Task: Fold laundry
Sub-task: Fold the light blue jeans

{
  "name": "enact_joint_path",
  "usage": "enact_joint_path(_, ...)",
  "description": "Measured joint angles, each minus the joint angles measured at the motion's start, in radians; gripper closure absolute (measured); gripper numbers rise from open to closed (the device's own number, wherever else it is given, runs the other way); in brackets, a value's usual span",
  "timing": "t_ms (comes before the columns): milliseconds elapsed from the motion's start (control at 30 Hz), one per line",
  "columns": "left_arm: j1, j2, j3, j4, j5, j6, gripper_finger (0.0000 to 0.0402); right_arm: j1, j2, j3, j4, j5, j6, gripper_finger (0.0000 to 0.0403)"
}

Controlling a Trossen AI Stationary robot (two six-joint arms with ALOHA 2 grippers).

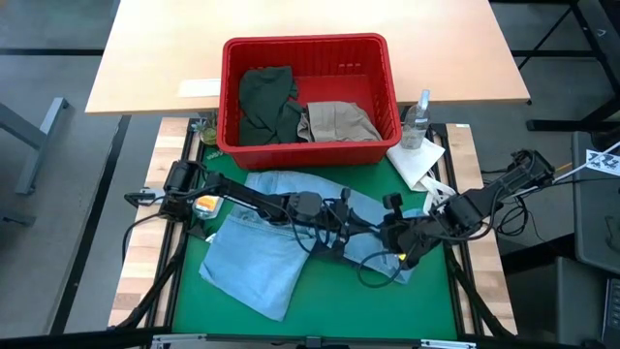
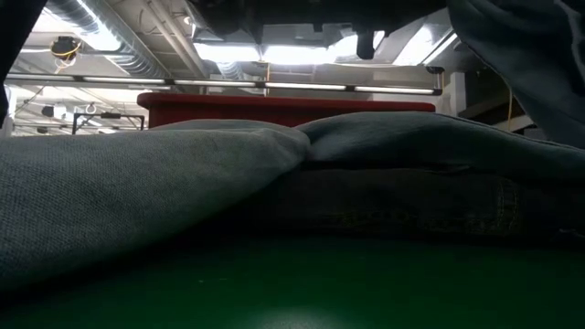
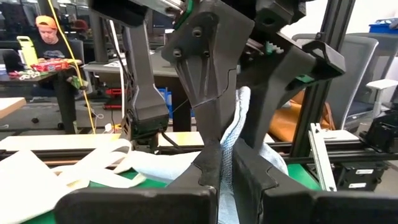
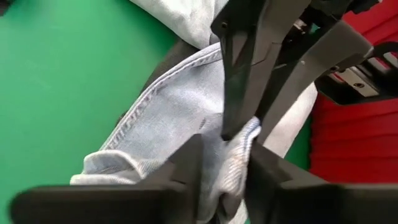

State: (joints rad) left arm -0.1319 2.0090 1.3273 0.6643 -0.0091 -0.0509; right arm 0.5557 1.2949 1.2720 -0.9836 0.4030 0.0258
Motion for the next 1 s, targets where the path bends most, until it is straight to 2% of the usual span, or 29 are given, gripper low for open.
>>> enact_joint_path(167, 0.002, 0.000, 0.000, 0.004, -0.011, 0.000, 0.0386, 0.000, 0.000, 0.000, -0.016, 0.008, 0.001, 0.0240)
enact_joint_path(300, 0.004, 0.000, 0.000, -0.003, 0.002, 0.000, 0.0386, 0.000, 0.000, 0.002, -0.028, -0.101, 0.007, 0.0214)
enact_joint_path(500, 0.006, 0.001, 0.000, -0.005, 0.005, -0.001, 0.0386, 0.000, 0.000, 0.002, -0.132, -0.288, 0.125, 0.0210)
enact_joint_path(667, 0.007, 0.001, 0.000, -0.002, 0.001, -0.002, 0.0386, 0.001, 0.000, 0.001, -0.287, -0.366, 0.211, 0.0210)
enact_joint_path(833, 0.007, 0.001, 0.000, -0.001, 0.000, -0.002, 0.0386, 0.013, 0.000, -0.004, -0.357, -0.348, 0.399, 0.0210)
enact_joint_path(1000, 0.007, 0.001, 0.000, -0.001, 0.000, -0.002, 0.0386, 0.111, 0.012, -0.034, -0.304, -0.292, 0.418, 0.0210)
